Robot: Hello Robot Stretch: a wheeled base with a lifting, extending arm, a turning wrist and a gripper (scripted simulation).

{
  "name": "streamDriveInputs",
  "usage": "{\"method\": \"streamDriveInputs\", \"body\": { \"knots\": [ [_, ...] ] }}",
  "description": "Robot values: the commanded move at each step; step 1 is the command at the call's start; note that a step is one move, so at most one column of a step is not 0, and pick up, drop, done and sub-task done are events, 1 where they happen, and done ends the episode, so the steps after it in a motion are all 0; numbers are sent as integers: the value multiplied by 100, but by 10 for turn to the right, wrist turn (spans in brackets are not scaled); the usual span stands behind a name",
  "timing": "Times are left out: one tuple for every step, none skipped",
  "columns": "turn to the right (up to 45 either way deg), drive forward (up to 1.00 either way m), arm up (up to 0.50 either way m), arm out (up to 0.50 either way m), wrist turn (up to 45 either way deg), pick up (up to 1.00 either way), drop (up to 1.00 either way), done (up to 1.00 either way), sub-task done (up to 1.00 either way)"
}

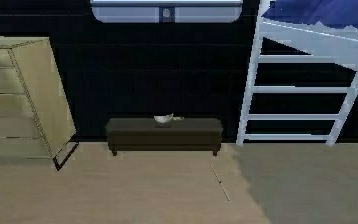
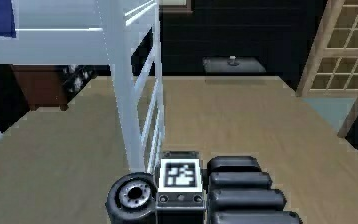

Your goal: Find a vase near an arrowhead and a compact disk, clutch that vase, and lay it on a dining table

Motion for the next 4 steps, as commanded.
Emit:
{"method": "streamDriveInputs", "body": {
  "knots": [
    [-450, 0, 0, 0, 0, 0, 0, 0, 0],
    [-300, 0, 0, 0, 0, 0, 0, 0, 0],
    [0, 60, 0, 0, 0, 0, 0, 0, 0],
    [-450, 0, 0, 0, 0, 0, 0, 0, 0]
  ]
}}
